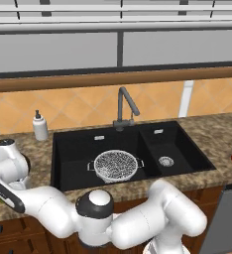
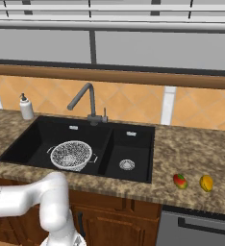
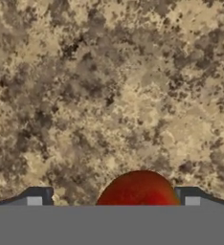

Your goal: Put the colander in the sink, put the mango, mango, mango in the colander, and turn on the sink faucet and pour water over the colander.

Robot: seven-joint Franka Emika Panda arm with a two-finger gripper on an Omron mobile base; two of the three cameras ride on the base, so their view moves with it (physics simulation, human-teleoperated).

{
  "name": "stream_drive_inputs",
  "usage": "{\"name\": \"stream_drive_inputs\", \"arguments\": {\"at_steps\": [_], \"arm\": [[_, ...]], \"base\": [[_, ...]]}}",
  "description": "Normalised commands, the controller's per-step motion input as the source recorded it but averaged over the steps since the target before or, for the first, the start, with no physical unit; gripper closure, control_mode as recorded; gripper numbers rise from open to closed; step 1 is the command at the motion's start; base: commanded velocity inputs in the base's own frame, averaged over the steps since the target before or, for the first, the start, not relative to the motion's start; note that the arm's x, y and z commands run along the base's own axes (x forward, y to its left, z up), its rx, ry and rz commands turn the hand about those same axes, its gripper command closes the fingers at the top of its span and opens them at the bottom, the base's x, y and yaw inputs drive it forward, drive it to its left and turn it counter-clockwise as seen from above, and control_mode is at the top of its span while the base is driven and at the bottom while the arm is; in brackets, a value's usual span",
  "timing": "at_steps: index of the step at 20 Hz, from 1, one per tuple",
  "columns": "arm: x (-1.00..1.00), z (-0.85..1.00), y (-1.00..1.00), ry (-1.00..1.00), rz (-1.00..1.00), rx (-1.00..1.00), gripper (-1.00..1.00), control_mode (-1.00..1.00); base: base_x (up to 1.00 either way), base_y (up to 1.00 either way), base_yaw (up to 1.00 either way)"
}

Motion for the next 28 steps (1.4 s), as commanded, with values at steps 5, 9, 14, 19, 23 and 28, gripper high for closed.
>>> {"name": "stream_drive_inputs", "arguments": {"at_steps": [5,9,14,19,23,28], "arm": [[-0.21,-0.31,-0.26,0.0,-0.01,-0.02,1.0,-1.0],[-0.3,-0.21,-0.56,-0.03,-0.05,-0.01,1.0,-1.0],[-0.09,0.16,-0.62,-0.03,-0.05,0.01,1.0,-1.0],[-0.05,0.36,-0.77,-0.07,-0.07,0.01,1.0,-1.0],[0.01,0.26,-0.78,-0.07,-0.17,-0.03,1.0,-1.0],[0.1,0.11,-0.85,-0.12,-0.12,-0.15,1.0,-1.0]], "base": [[0.0,0.0,0.0],[0.0,0.0,0.0],[0.0,0.0,0.0],[0.0,0.0,0.0],[0.0,0.0,0.0],[0.0,0.0,0.0]]}}
